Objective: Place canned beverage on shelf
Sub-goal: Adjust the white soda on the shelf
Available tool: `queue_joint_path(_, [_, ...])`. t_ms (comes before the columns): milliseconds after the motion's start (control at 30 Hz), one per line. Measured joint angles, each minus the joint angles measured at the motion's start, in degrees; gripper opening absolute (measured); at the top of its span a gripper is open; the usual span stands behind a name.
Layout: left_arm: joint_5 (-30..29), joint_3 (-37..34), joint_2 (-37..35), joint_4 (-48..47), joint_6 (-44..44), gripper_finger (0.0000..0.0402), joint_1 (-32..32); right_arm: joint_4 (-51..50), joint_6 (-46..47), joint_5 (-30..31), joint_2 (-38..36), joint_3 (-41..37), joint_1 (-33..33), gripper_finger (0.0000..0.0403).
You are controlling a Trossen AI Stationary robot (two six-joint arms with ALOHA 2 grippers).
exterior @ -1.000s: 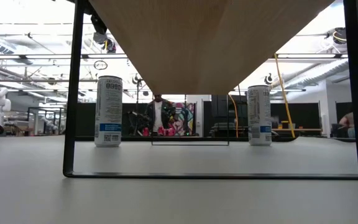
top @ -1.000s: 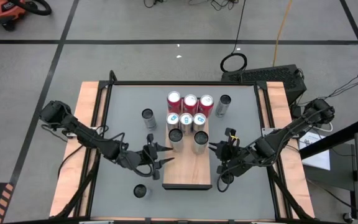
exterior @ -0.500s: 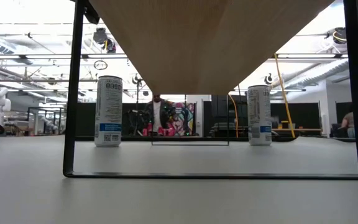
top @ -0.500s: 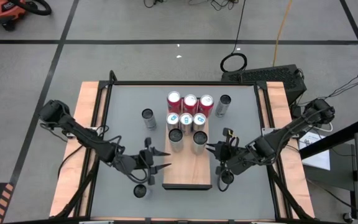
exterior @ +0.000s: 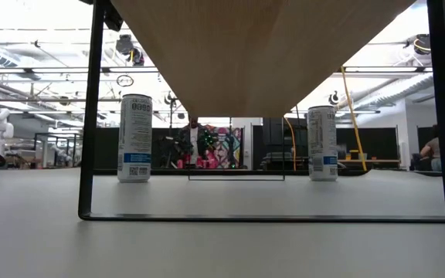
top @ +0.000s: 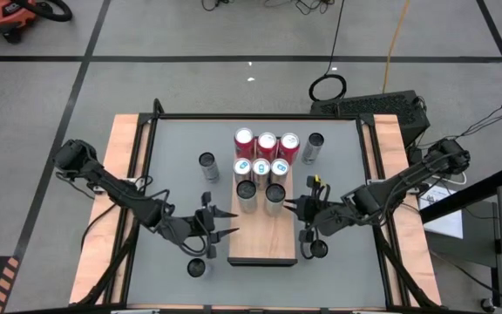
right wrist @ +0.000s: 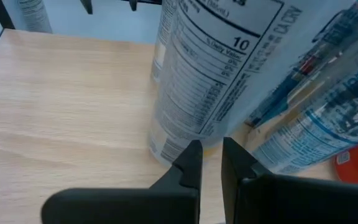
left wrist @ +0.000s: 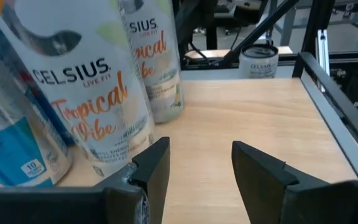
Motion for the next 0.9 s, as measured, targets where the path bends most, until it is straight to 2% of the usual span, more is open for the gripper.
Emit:
queue_joint_path(267, [0.0,0.0,-0.1,-2.0,-1.2,0.017,-1.4,-0.2,1.5,-0.3,0.0,0.0,2.3,0.0])
queue_joint_path(900, [-0.7,0.0,-0.4,-1.2,-0.8,0.017,-1.3,3.9,-2.4,-1.4,0.3,0.0,-0.5,0.0])
